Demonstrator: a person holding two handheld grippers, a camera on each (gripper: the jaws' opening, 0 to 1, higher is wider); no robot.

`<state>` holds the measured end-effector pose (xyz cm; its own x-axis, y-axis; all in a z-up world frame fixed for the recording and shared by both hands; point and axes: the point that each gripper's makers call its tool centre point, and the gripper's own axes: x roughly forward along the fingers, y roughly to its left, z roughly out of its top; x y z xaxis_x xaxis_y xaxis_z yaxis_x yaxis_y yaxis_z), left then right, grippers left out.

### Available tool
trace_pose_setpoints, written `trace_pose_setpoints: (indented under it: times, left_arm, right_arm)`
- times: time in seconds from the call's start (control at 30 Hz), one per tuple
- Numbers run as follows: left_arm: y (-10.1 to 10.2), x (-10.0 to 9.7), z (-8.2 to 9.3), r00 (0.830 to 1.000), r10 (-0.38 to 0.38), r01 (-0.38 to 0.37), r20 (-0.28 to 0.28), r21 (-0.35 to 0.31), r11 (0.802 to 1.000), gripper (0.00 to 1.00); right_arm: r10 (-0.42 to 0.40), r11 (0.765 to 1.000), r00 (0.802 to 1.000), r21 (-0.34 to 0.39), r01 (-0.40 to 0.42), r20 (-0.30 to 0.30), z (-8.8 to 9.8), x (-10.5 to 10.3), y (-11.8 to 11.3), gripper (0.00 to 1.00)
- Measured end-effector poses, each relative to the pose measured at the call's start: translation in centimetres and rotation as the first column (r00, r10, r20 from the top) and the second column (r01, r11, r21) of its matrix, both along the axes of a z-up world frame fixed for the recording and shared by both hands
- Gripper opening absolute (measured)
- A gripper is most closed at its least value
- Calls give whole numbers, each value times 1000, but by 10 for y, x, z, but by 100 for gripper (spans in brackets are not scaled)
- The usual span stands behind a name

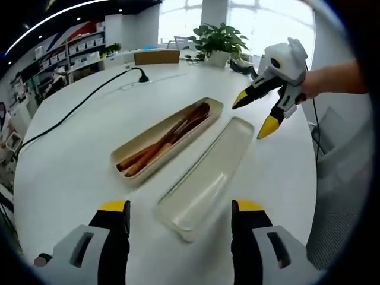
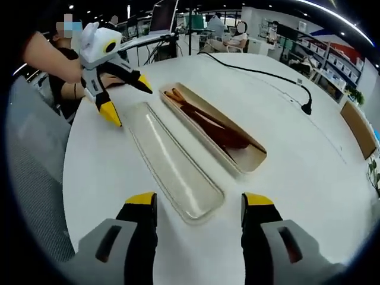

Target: Arrange the utensils inside the cutlery case until each visible utensil rests in its matching compartment.

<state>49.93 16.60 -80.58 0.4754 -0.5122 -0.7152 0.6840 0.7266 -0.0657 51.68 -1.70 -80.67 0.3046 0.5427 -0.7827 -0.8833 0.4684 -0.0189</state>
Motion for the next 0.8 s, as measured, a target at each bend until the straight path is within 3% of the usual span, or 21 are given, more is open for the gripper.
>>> trace_pose_setpoints:
  times: [0.2,0.37,0.47,0.5,0.67,0.8]
  left_arm:
    - [-6,-4,-7,1000,-1,2,-19,24,1000,64]
    - [-9,-6,-8,999,-32,32,8,64,997,56]
    - [-8,-5,-8,997,-67,63,35,93,994,47]
    - [-9,-5,-8,998,-63,60,32,83,995,48]
    - [-9,-5,-8,996,-83,80,30,85,993,48]
    - [-11,-7,-8,994,-101,99,28,90,991,50]
  right_arm:
    - [35,999,999,2,-35,-18,-8,-2,2,55]
    - [40,998,999,43,-39,-18,-9,7,6,53]
    - [81,995,996,59,-84,42,-8,8,10,45]
    - [68,996,998,52,-69,18,-9,4,6,45]
    - [52,997,998,57,-53,19,-8,0,7,43]
    - [14,998,999,54,-12,-34,-6,-10,5,42]
